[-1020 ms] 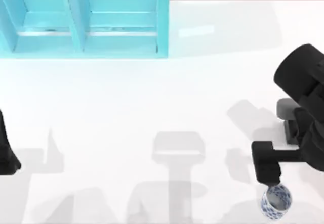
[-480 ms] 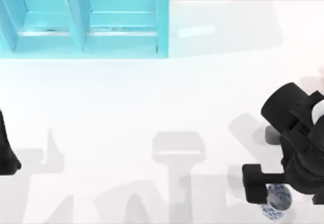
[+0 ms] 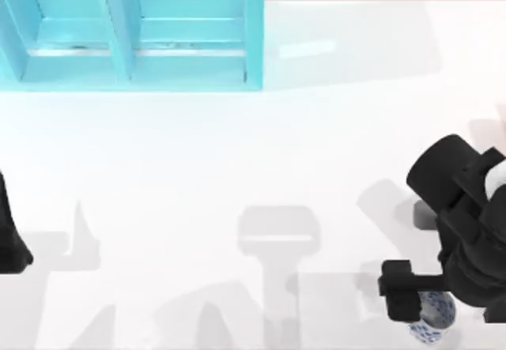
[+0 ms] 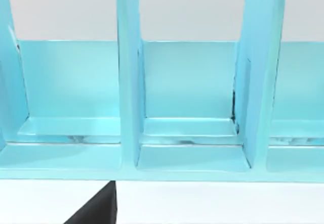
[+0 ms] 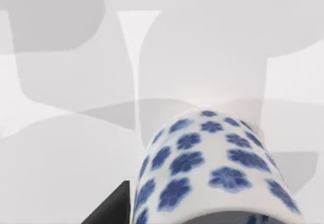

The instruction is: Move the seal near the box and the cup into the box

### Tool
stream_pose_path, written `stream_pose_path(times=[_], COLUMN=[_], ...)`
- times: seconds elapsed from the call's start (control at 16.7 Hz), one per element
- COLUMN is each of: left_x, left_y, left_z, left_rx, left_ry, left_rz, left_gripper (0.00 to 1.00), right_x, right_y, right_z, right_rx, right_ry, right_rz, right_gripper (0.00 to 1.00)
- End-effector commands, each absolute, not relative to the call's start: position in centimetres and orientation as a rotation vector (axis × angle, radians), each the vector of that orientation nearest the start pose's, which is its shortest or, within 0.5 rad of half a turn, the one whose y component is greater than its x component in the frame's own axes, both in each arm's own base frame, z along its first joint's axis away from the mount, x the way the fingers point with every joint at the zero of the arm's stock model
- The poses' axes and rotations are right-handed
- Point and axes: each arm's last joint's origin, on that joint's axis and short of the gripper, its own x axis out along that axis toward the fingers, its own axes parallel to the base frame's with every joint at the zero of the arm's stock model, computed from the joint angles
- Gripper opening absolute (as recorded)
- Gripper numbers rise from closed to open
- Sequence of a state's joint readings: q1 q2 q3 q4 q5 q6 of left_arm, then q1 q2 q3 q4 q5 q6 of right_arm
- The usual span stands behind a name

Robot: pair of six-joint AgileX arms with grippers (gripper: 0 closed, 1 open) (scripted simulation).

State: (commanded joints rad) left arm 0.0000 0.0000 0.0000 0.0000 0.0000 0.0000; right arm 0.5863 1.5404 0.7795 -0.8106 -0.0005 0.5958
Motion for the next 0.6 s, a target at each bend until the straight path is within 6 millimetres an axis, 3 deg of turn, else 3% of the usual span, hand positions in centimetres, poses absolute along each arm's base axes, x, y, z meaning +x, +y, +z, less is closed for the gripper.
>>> stream_pose_path(times=[0.6], left_x=[10.57], left_y=[-0.12], left_z=[16.0], left_rx=[0.0], left_ry=[0.0], left_rz=[0.0], left_gripper=[1.0], right_x=[19.66], right_y=[13.13], right_z=[13.9], right_rx=[0.008], right_ry=[1.572], right_rz=[-0.008], right_gripper=[0.02])
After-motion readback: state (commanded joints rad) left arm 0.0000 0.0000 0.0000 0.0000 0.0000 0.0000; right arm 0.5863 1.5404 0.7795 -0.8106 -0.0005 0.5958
